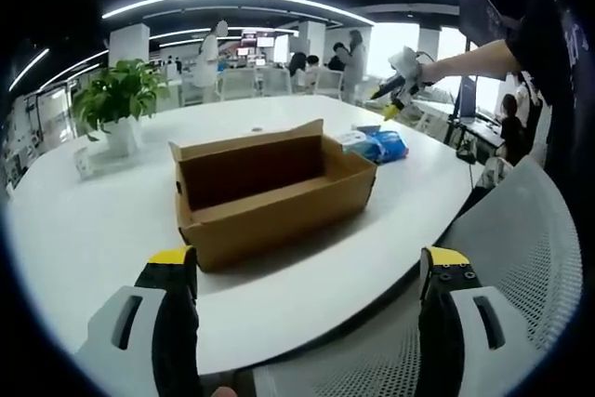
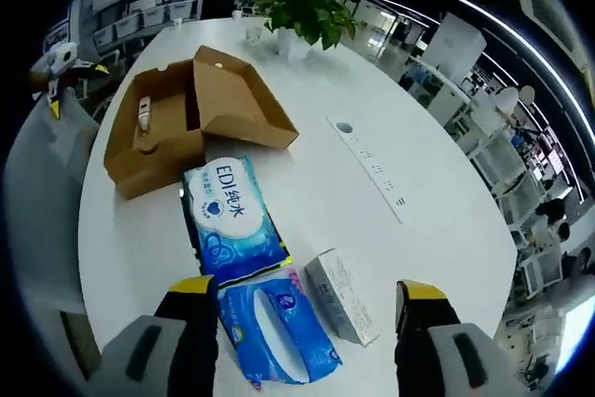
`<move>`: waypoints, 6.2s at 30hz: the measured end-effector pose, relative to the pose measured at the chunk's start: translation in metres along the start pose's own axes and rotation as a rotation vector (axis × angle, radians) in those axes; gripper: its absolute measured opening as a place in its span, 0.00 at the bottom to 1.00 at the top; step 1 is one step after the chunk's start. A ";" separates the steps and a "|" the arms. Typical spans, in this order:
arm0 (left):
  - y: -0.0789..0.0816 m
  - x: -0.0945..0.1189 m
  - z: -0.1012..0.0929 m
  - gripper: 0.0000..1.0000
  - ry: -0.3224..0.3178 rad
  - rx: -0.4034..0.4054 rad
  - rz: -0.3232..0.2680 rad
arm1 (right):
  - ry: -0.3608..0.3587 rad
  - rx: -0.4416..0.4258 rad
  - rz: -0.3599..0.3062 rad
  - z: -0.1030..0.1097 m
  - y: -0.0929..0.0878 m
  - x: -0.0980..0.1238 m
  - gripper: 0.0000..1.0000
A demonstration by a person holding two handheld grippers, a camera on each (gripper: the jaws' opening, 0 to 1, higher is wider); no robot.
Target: Operate the shoe box by opening the lid, removing the specified soft item, and placing it in the target area until the item is outside and the box remains undamaged.
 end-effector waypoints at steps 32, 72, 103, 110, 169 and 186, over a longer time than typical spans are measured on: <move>0.000 0.003 0.004 0.99 -0.049 -0.012 0.004 | -0.090 -0.194 -0.133 0.061 -0.003 0.054 0.99; 0.018 -0.006 0.051 0.99 -0.028 -0.020 0.030 | -0.185 -0.331 -0.258 0.100 -0.008 0.075 0.99; 0.026 -0.022 0.088 0.97 -0.052 -0.083 0.104 | -0.246 -0.397 -0.297 0.147 -0.013 0.080 0.99; 0.034 -0.029 0.097 0.95 -0.060 -0.120 0.123 | -0.248 -0.427 -0.302 0.161 -0.017 0.080 0.99; 0.061 -0.165 0.093 0.72 -0.330 -0.463 0.410 | -0.293 -0.624 -0.340 0.233 -0.053 0.090 0.99; 0.032 -0.196 0.090 0.69 -0.401 -0.562 0.541 | -0.306 -0.610 -0.335 0.229 -0.051 0.093 0.98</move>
Point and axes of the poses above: the point that each gripper's makers call its tool centre point, and the gripper's own axes: x roughly backward along the fingers, z roughly to its left, y roughly out of its top, the point moved 2 cm from there along x, roughly backward along the fingers, and after that the axes turned 10 degrees about -x, right-handed, at the moved point
